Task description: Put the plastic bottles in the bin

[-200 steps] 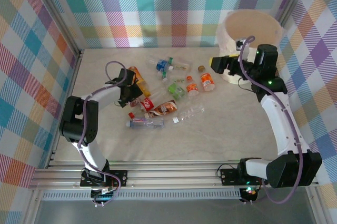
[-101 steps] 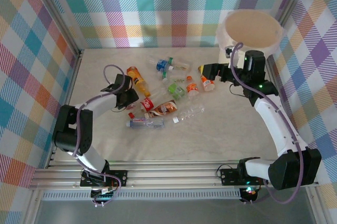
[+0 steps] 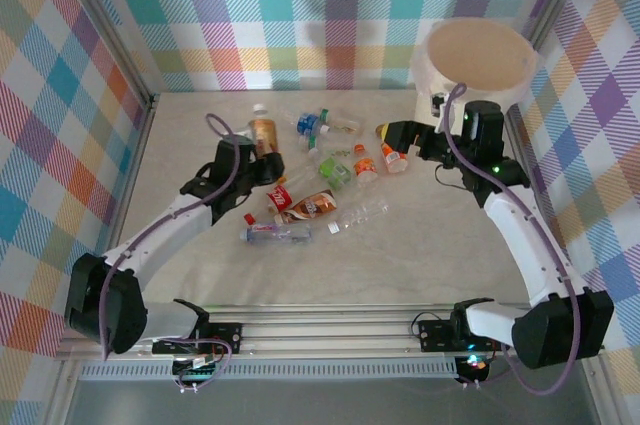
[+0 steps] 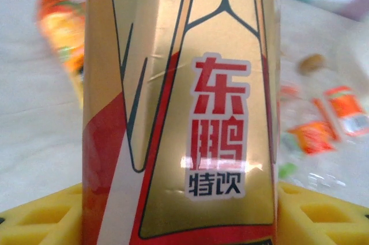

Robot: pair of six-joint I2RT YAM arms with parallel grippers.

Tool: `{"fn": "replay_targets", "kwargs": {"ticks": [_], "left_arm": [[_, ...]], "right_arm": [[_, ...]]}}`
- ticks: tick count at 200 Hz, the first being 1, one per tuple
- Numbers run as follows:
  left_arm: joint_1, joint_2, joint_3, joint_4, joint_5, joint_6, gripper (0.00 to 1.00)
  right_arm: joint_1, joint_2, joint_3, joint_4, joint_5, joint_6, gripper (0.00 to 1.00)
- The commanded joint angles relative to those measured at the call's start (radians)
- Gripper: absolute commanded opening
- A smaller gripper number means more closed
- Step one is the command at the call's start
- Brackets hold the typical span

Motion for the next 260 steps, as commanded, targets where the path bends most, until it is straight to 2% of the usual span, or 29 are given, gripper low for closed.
{"fn": "replay_targets", "kwargs": {"ticks": [1, 33, 50, 73, 104, 135, 162, 218, 243, 260], "left_arm": [[-0.102, -0.018, 0.075, 0.058, 0.033, 0.091, 0.45], [-0.23, 0.039, 0.18, 0.067, 0.098, 0.173, 0.45], [-0.296, 0.087, 0.251, 0.038, 0.11, 0.238, 0.44], [-0.366, 0.167, 0.357, -0.022, 0.134, 0.308, 0.44], [-0.422, 0.238, 0.443, -0.037, 0.148, 0.358, 0.43], [-0.433, 0.263, 0.459, -0.001, 0.149, 0.355, 0.44], [-0.435, 0.259, 0.451, 0.033, 0.163, 0.351, 0.44], [-0.436, 0.269, 0.457, 0.032, 0.124, 0.349, 0.44], [-0.435, 0.275, 0.462, 0.03, 0.118, 0.349, 0.43], [-0.436, 0.278, 0.464, 0.025, 0.113, 0.347, 0.43]], "right_arm": [[0.005, 0.043, 0.115, -0.089, -0.052, 0.011, 1.0], [0.005, 0.074, 0.137, -0.084, -0.154, 0.039, 1.0], [0.007, 0.09, 0.13, -0.047, -0.265, 0.031, 1.0], [0.007, 0.105, 0.127, -0.009, -0.339, 0.062, 1.0], [0.006, 0.099, 0.12, -0.003, -0.308, 0.054, 1.0], [0.007, 0.097, 0.121, -0.066, -0.26, 0.018, 0.99], [0.007, 0.109, 0.147, -0.172, -0.201, -0.024, 0.92], [0.007, 0.149, 0.169, -0.215, -0.309, -0.052, 0.75], [0.007, 0.152, 0.166, -0.233, -0.28, -0.07, 0.59], [0.007, 0.14, 0.154, -0.232, -0.24, -0.08, 0.53]]}}
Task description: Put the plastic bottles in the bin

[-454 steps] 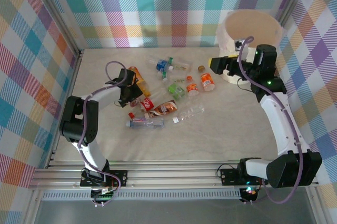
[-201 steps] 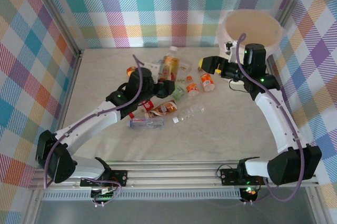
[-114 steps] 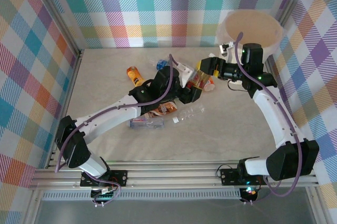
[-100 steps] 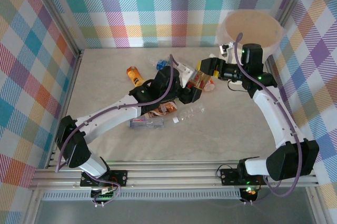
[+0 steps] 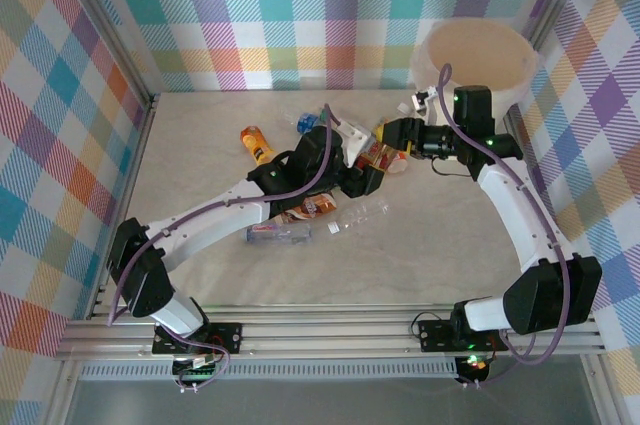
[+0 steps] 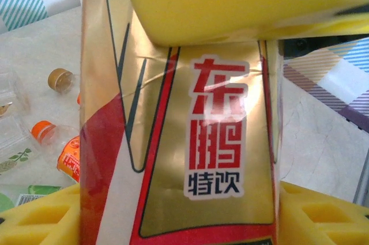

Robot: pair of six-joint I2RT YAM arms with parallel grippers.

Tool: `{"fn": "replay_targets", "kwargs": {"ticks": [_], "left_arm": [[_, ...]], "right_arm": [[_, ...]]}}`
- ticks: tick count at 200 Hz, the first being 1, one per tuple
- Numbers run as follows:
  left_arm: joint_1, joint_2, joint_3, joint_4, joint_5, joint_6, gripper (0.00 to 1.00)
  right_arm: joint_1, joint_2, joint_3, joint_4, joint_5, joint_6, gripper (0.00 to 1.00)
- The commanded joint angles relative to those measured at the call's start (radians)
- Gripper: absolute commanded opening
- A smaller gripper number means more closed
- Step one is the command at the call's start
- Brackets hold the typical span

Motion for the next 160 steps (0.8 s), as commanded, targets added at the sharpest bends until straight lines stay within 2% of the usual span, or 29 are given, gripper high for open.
{"fn": "replay_targets", "kwargs": {"ticks": [1, 46, 66, 71, 85, 97, 140, 160], "left_arm": [[-0.014, 0.009, 0.042, 0.036, -0.018, 0.016, 0.43], [-0.014, 0.018, 0.046, 0.018, -0.034, 0.009, 0.45], [-0.014, 0.028, 0.058, -0.002, -0.06, -0.003, 0.5], [-0.014, 0.031, 0.061, -0.007, -0.069, -0.009, 0.56], [-0.014, 0.037, 0.068, -0.024, -0.112, -0.023, 0.88], [-0.013, 0.036, 0.064, -0.027, -0.137, -0.025, 0.99], [-0.013, -0.017, -0.014, 0.019, -0.183, -0.025, 1.0], [-0.013, -0.061, -0.064, 0.04, -0.257, -0.039, 1.0]], "right_arm": [[0.008, -0.01, 0.014, -0.035, 0.018, -0.045, 0.52], [0.008, -0.049, -0.006, -0.002, 0.088, -0.044, 0.39], [0.008, -0.055, -0.002, -0.005, 0.116, -0.051, 0.33], [0.008, -0.059, -0.001, -0.007, 0.127, -0.054, 0.31], [0.008, -0.067, 0.003, -0.007, 0.173, -0.059, 0.27], [0.008, -0.074, 0.007, -0.007, 0.227, -0.067, 0.24], [0.008, -0.075, 0.054, 0.006, 0.443, -0.139, 0.19], [0.007, -0.06, 0.101, 0.01, 0.542, -0.189, 0.19]]}}
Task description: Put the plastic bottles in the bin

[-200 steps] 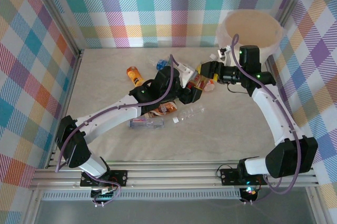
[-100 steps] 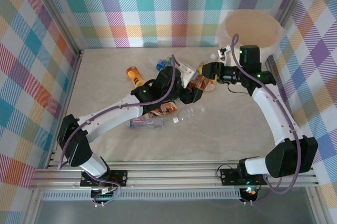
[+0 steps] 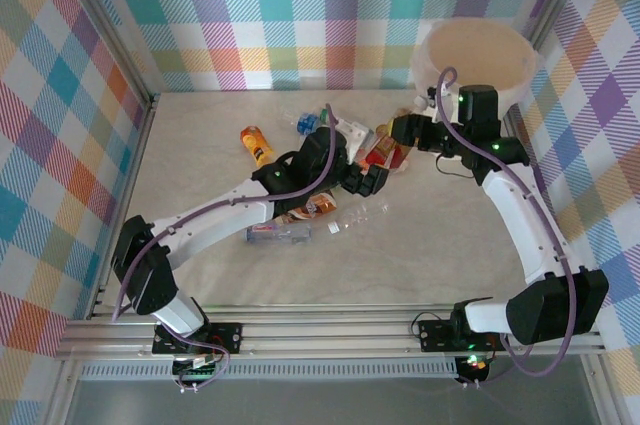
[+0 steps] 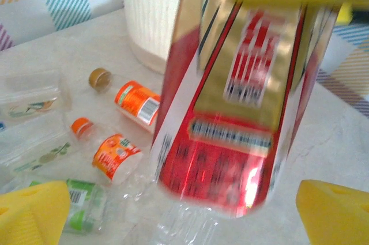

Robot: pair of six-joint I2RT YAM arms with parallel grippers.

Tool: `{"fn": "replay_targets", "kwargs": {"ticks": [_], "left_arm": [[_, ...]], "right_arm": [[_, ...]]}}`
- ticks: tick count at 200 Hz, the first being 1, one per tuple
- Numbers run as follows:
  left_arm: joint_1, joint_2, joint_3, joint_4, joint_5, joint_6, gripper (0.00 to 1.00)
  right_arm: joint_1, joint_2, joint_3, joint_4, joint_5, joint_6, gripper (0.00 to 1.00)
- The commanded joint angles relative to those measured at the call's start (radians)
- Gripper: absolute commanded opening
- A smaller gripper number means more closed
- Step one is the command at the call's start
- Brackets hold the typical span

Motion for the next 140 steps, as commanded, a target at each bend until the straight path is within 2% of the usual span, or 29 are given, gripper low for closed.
{"fn": "replay_targets", "kwargs": {"ticks": [1, 37, 65, 91, 140], "left_arm": [[-0.006, -0.076, -0.059, 0.039, -0.104, -0.025, 1.0], [0.0, -0.184, -0.164, 0.068, -0.351, -0.102, 1.0], [0.021, -0.271, -0.254, 0.065, -0.485, -0.175, 1.0], [0.064, -0.338, -0.326, 0.047, -0.544, -0.26, 1.0], [0.086, -0.404, -0.396, 0.049, -0.597, -0.296, 1.0]], "right_arm": [[0.005, -0.006, 0.085, 0.017, 0.165, -0.09, 0.19], [0.005, 0.028, 0.182, 0.025, 0.298, -0.176, 0.18], [0.005, 0.049, 0.245, 0.079, 0.399, -0.236, 0.18], [-0.019, 0.08, 0.299, 0.141, 0.433, -0.248, 0.16], [-0.115, 0.184, 0.426, 0.252, 0.501, -0.229, 0.16]]}}
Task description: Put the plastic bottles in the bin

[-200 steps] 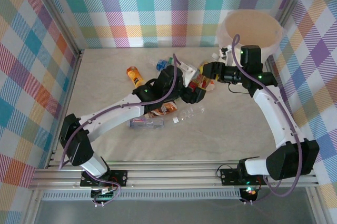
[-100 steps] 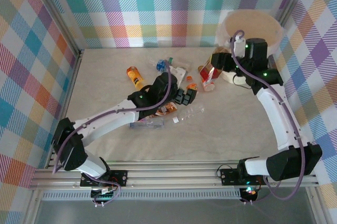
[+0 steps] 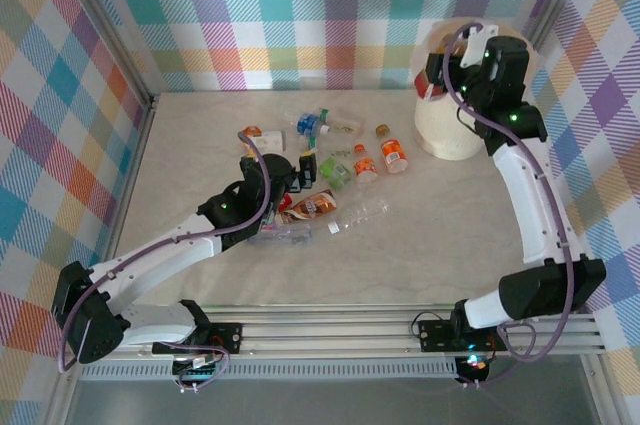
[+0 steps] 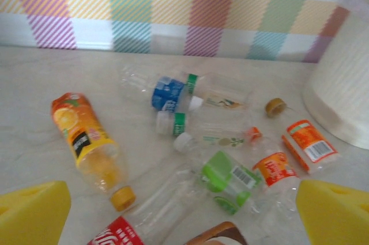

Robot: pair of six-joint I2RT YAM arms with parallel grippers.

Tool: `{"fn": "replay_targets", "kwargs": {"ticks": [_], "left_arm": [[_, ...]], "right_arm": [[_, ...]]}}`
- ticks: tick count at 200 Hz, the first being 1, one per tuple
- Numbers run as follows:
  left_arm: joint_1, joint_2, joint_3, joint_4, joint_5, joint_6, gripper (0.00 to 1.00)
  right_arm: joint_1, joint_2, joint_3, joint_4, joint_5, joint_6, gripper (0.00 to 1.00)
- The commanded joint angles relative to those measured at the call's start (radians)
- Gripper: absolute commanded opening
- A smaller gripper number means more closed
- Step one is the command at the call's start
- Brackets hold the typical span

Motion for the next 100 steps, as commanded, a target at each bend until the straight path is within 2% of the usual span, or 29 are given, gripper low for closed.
{"fn": "replay_targets", "kwargs": {"ticks": [1, 28, 71, 100], "left_arm": [[0.011, -0.031, -0.011, -0.002, -0.064, -0.041, 1.0], [0.015, -0.014, 0.014, -0.059, -0.098, -0.055, 1.0], [0.021, 0.013, 0.023, -0.08, -0.093, -0.064, 1.0], [0.051, 0.035, 0.045, -0.141, -0.093, -0.113, 1.0]], "right_arm": [[-0.051, 0.045, 0.084, 0.109, 0.064, -0.011, 0.16], [-0.108, 0.141, 0.215, 0.053, 0.094, 0.005, 0.16], [-0.153, 0.286, 0.344, -0.061, 0.153, -0.011, 0.18], [-0.165, 0.409, 0.493, -0.244, 0.186, -0.039, 0.22]]}}
